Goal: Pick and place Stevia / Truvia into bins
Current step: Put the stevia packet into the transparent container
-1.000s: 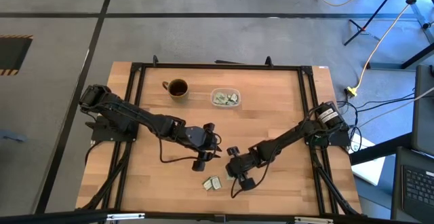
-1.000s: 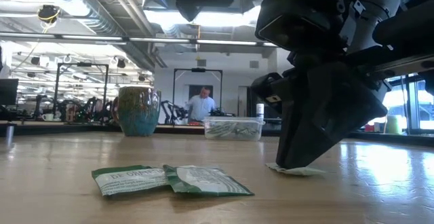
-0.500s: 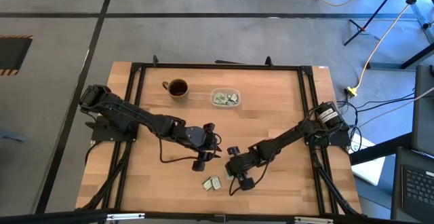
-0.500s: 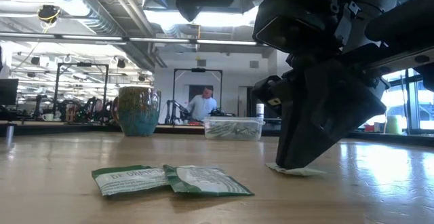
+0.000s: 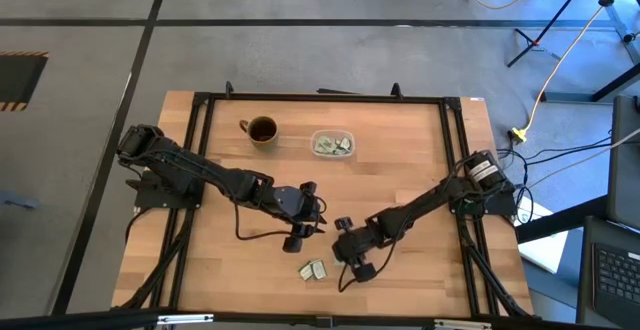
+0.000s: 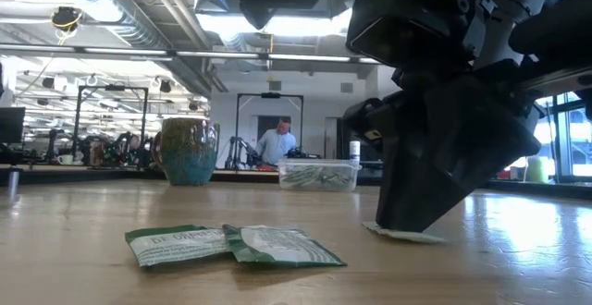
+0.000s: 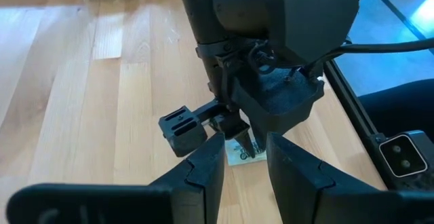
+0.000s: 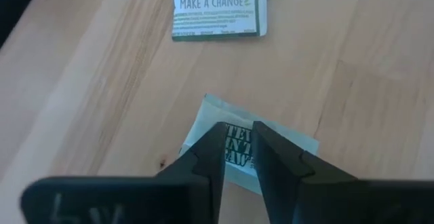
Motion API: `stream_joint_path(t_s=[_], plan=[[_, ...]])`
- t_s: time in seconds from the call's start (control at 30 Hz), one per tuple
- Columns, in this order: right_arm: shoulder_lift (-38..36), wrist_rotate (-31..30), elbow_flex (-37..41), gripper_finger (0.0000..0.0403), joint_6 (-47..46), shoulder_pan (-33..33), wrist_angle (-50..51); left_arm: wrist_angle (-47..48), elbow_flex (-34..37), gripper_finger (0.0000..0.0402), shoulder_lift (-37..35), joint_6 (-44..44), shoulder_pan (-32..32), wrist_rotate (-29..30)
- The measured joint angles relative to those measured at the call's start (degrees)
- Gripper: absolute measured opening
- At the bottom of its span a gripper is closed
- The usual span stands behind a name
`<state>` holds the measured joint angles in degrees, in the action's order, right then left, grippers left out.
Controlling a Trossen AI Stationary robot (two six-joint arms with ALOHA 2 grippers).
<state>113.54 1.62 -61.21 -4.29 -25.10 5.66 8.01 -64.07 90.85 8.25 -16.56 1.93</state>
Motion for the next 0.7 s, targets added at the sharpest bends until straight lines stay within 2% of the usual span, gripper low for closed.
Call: stream_joint_path(t_s=[0.4, 0.7], plan=[[-0.11, -1.56, -0.09, 0.0014, 0.06, 0.02, 1.17, 1.37, 0.02, 0.0104, 0.0, 0.01, 0.0, -0.02], [-1.33, -1.57, 0.06, 0.0004, -1.17, 0.02, 1.01, 4.17, 0.15, 0.0104, -1.38, -2.4, 0.0, 1.32]])
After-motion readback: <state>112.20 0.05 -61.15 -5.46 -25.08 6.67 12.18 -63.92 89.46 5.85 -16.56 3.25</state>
